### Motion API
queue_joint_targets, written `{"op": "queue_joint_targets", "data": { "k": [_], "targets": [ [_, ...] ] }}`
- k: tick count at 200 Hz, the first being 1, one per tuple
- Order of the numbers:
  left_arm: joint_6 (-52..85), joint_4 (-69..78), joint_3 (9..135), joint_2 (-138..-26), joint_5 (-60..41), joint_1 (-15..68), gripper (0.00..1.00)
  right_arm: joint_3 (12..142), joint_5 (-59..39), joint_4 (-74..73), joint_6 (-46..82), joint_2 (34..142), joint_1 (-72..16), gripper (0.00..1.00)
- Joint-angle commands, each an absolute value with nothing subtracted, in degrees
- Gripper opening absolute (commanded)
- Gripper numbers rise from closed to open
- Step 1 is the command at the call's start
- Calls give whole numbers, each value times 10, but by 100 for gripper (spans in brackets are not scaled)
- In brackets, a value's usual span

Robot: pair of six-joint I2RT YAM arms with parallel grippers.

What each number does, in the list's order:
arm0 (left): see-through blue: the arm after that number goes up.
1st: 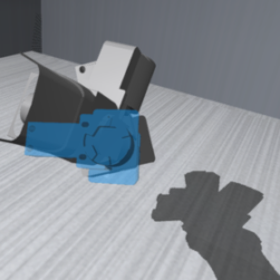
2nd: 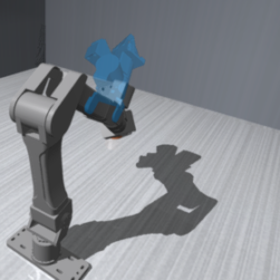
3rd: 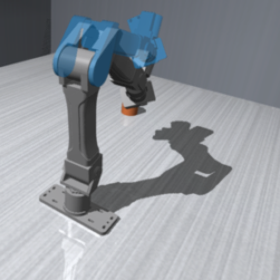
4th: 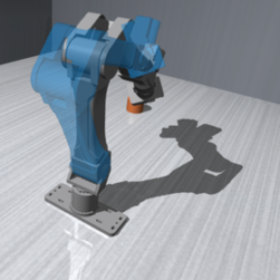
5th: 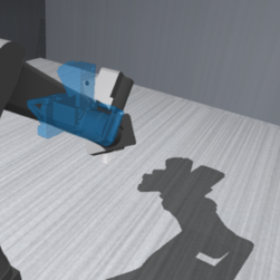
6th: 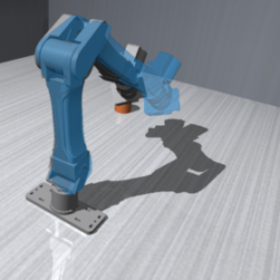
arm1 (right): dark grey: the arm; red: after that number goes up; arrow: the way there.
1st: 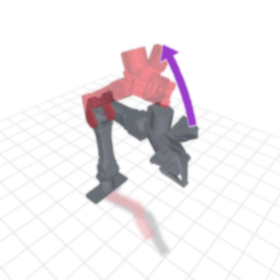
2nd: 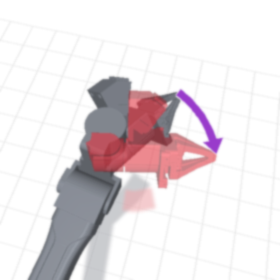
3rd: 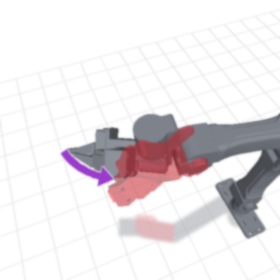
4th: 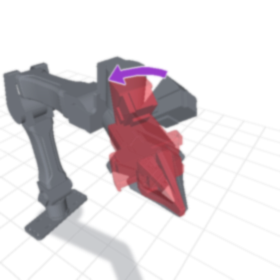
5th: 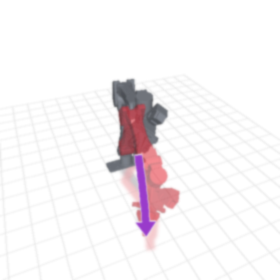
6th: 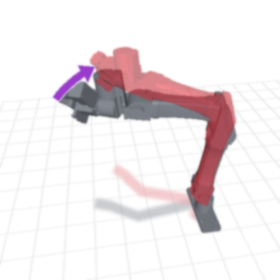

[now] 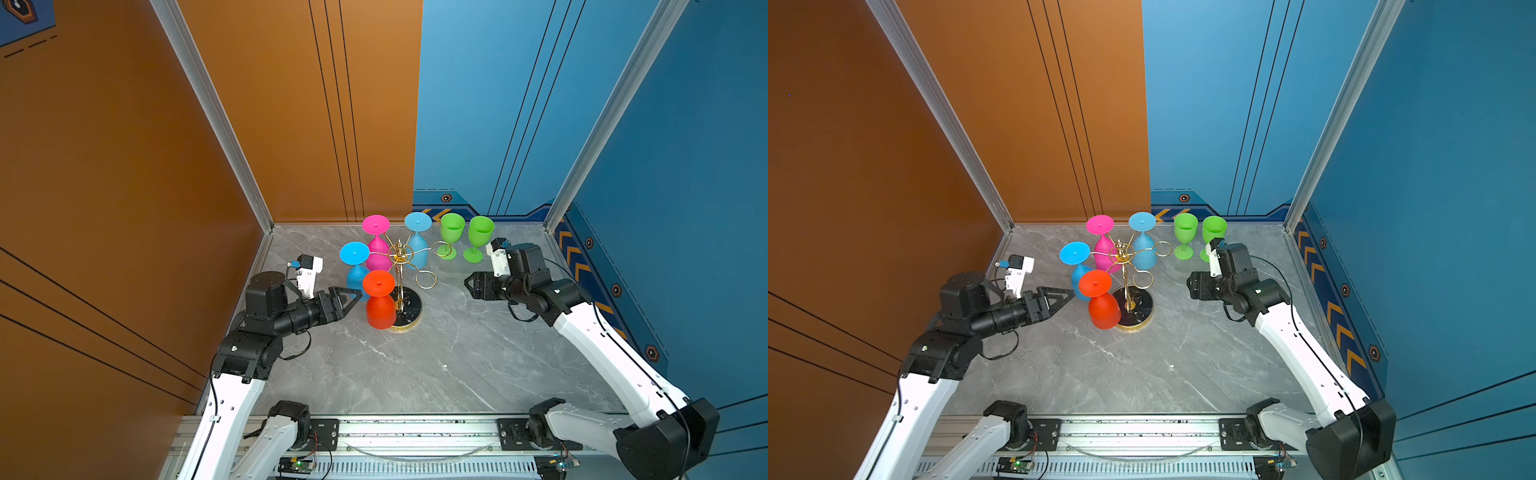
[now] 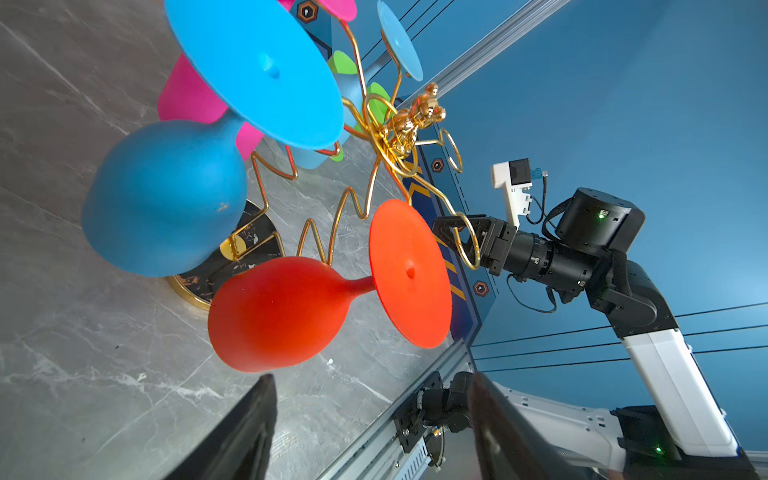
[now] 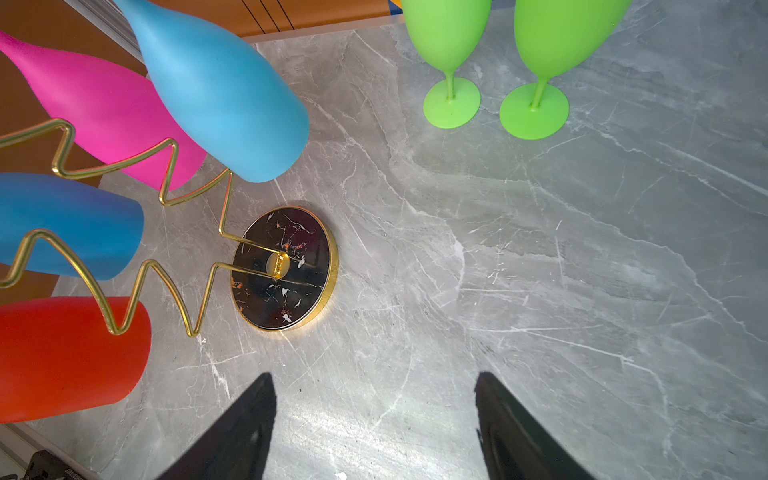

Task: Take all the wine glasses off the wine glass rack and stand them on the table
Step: 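Move the left gripper to the red glass foot while the right gripper withdraws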

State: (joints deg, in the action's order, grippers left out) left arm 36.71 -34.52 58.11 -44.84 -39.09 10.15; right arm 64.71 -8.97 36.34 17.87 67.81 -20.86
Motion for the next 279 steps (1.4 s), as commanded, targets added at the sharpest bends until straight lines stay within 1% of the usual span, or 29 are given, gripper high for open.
{"op": "queue_joint_targets", "data": {
  "k": [1, 45, 79, 91, 124, 202, 262, 279],
  "targets": [
    [388, -343, 610, -457, -401, 118, 70, 633, -82, 349, 180, 662, -214, 77],
    [395, -344, 628, -484, -388, 154, 64, 613, -79, 341, 186, 650, -215, 77],
    [406, -342, 634, -505, -382, 170, 58, 607, -79, 339, 187, 645, -216, 77],
    [418, -342, 634, -510, -376, 171, 54, 605, -78, 337, 187, 643, -216, 77],
    [430, -342, 637, -518, -364, 175, 48, 594, -78, 334, 188, 642, -216, 77],
    [440, -342, 645, -546, -355, 175, 38, 583, -80, 322, 193, 639, -217, 77],
    [439, -341, 656, -562, -355, 175, 33, 573, -82, 316, 195, 637, -217, 77],
    [440, -338, 656, -566, -356, 174, 31, 573, -81, 316, 194, 636, -217, 77]
  ]
}}
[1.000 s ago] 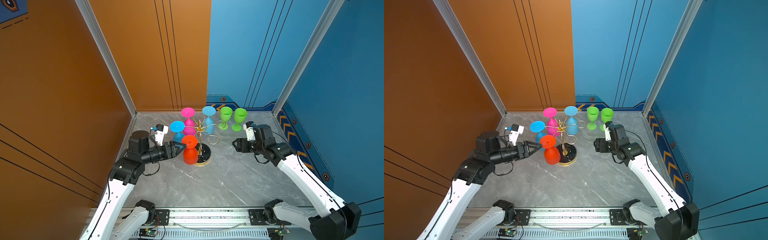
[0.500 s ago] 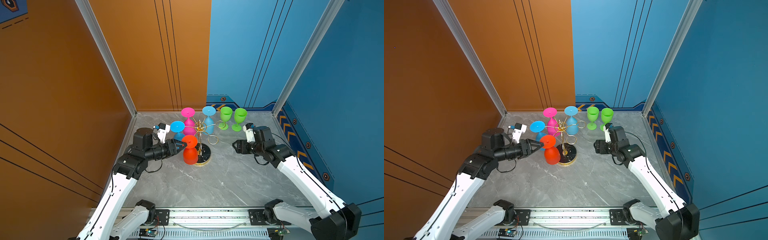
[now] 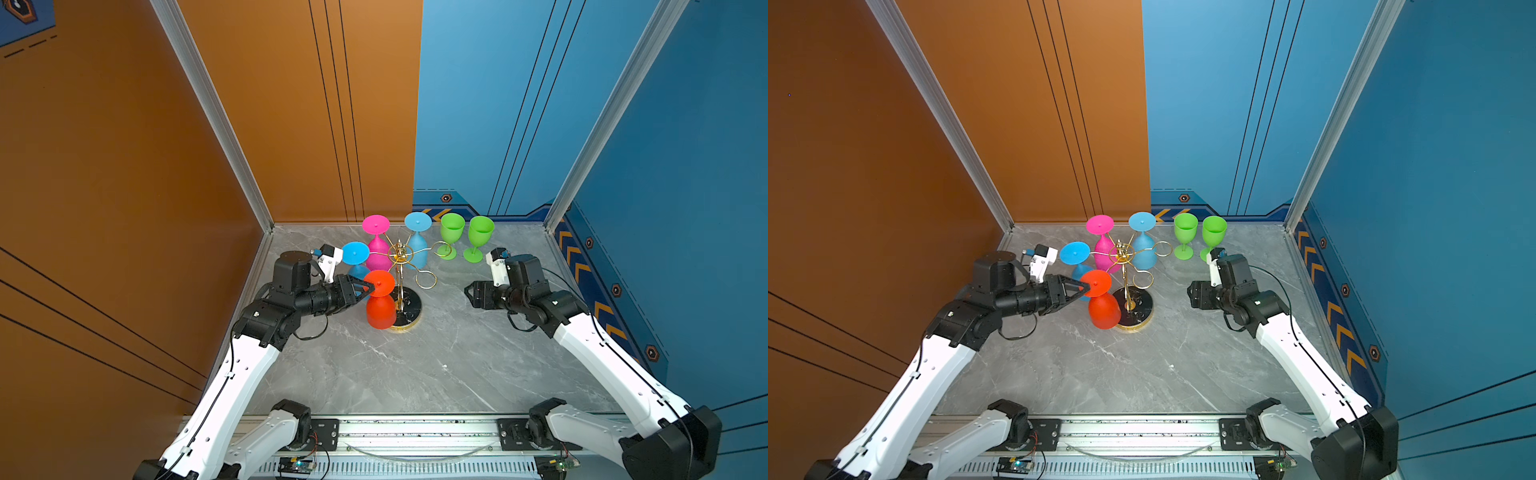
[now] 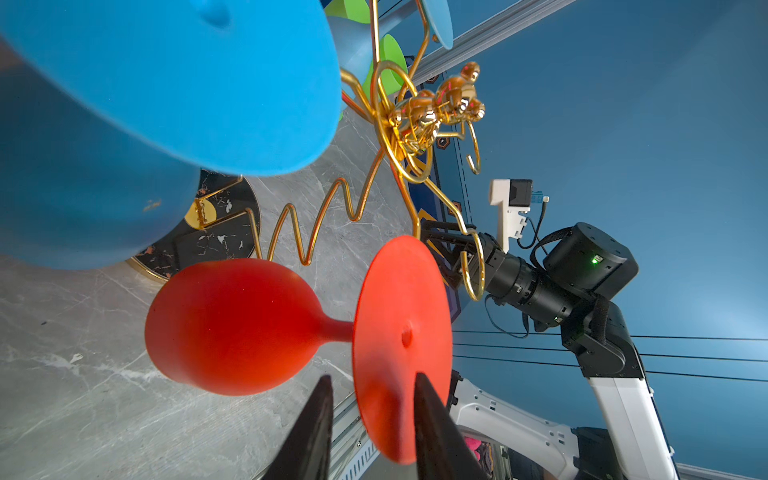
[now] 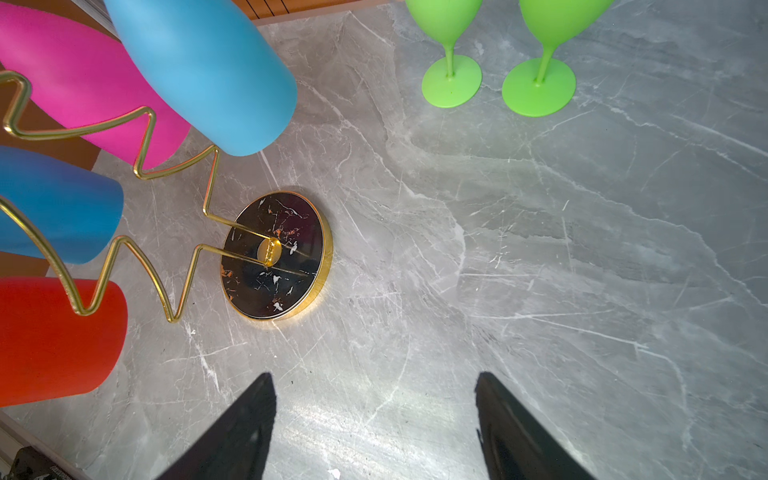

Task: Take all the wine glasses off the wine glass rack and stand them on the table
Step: 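Move the left gripper to the red glass foot while the right gripper withdraws, then close the left gripper on the red glass foot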

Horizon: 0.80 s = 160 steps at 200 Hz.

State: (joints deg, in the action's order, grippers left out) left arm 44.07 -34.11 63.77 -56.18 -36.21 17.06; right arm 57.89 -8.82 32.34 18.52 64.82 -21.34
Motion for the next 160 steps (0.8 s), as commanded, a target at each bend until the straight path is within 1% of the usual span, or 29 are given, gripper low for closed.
{"op": "queue_joint_targets", "data": {
  "k": [1, 41, 68, 125, 160],
  "targets": [
    [440, -338, 656, -566, -356, 175, 30, 573, -80, 316, 194, 636, -217, 77],
    [445, -332, 657, -568, -355, 175, 27, 572, -79, 316, 193, 635, -217, 77],
    [446, -332, 655, -568, -355, 174, 22, 573, -79, 316, 193, 635, -217, 77],
    [450, -332, 654, -560, -355, 174, 16, 568, -78, 311, 193, 638, -217, 77],
    [454, -332, 654, -553, -354, 173, 13, 566, -78, 310, 194, 635, -217, 77]
  ]
}}
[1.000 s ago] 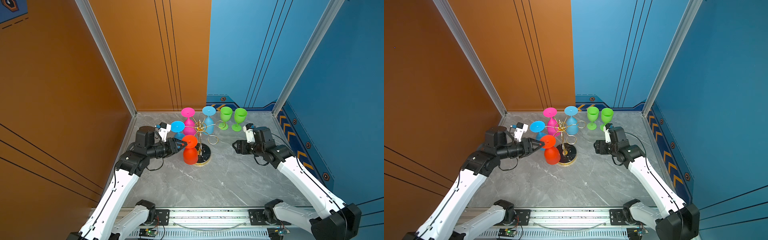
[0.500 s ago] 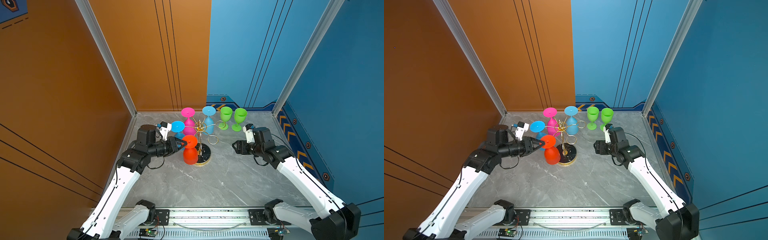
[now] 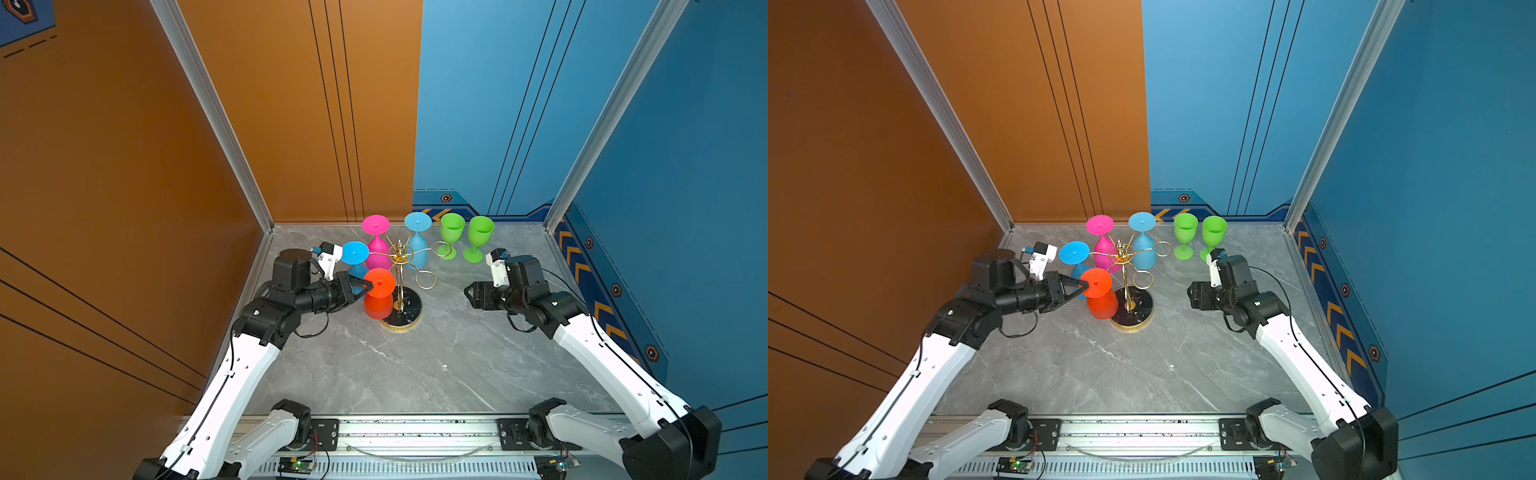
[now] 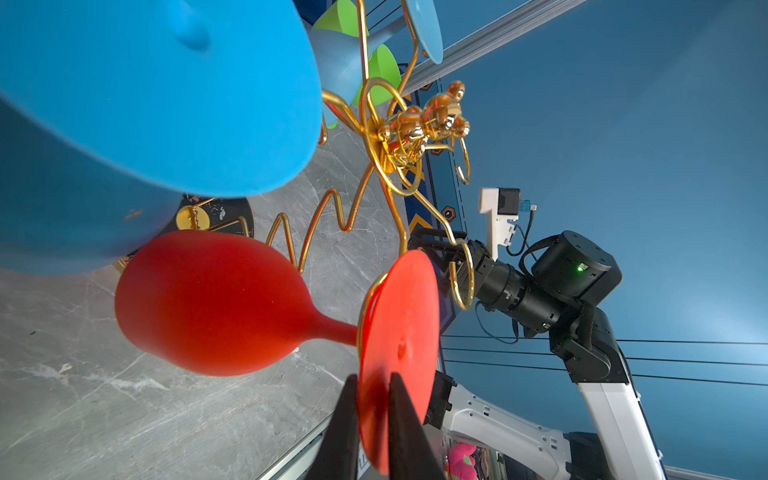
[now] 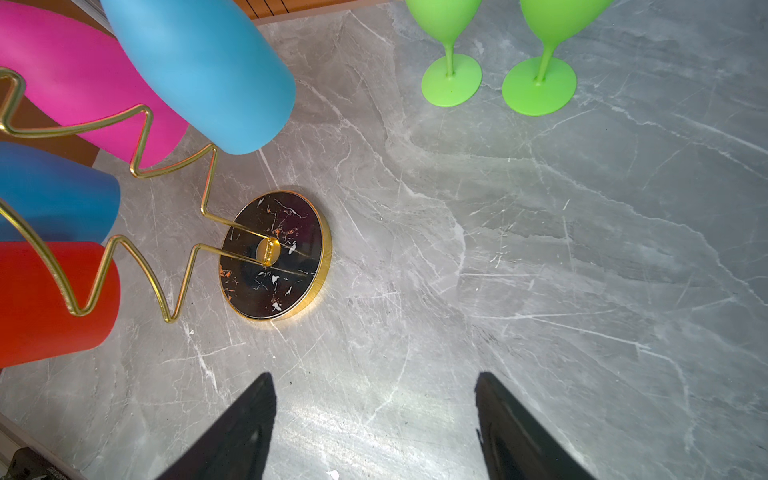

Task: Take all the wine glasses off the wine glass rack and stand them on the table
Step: 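Close the left gripper on the red glass foot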

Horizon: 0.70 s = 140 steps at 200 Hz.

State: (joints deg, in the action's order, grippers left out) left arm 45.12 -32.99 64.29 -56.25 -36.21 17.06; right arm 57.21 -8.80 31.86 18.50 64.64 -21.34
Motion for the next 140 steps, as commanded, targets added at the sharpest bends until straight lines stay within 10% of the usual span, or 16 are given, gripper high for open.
{"op": "queue_joint_targets", "data": {
  "k": [1, 140],
  "targets": [
    [454, -332, 654, -553, -354, 173, 13, 566, -78, 310, 194, 635, -217, 77],
    [504, -316, 656, -545, -359, 169, 0, 552, -75, 302, 193, 628, -217, 77]
  ]
}}
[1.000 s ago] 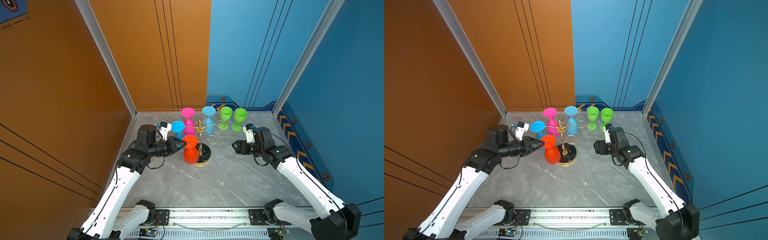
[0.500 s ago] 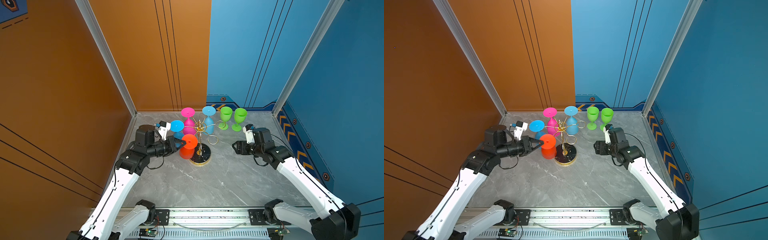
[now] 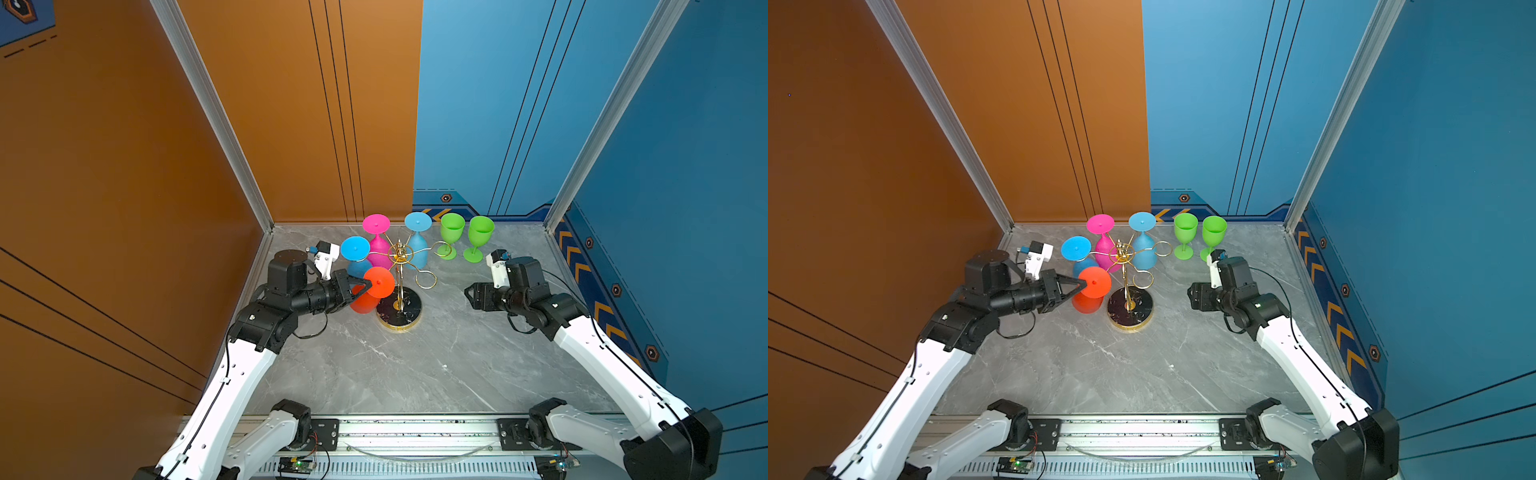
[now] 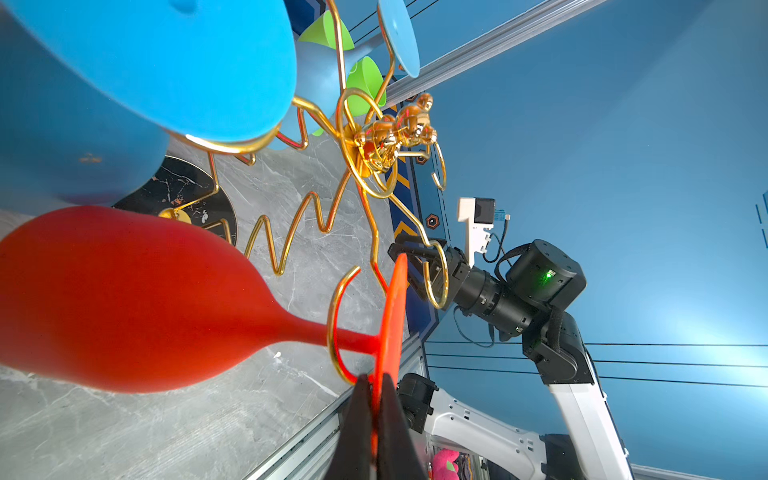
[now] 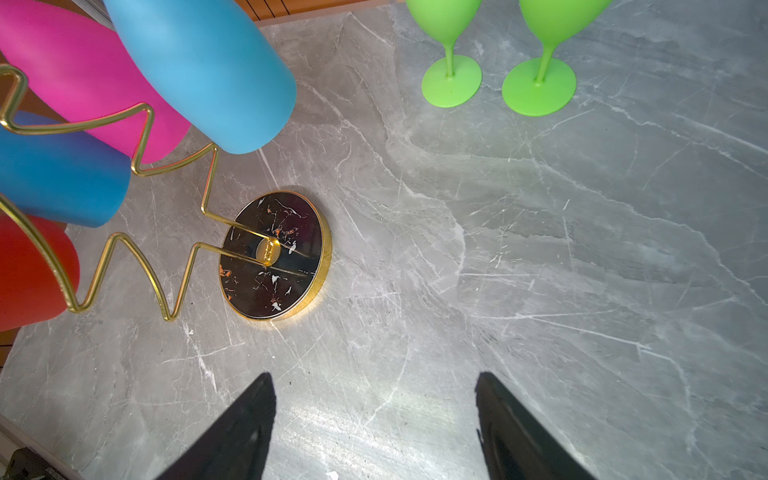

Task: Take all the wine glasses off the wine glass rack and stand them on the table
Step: 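Close the left gripper on the red glass foot, then pull the red glass off the rack hook toward the robot with the left gripper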

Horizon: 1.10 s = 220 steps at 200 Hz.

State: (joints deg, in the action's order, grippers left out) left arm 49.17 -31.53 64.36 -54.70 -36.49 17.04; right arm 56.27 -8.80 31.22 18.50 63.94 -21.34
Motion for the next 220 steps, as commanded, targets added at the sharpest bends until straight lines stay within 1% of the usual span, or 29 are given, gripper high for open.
{"op": "queue_joint_targets", "data": {
  "k": [1, 140, 220],
  "targets": [
    [505, -316, 657, -545, -359, 168, 0, 552, -75, 302, 193, 628, -217, 77],
    [619, -269, 664, -564, -407, 168, 0, 538, -73, 295, 193, 622, -216, 77],
    [635, -249, 673, -585, -425, 169, 0, 532, -70, 293, 191, 616, -214, 78]
  ]
}}
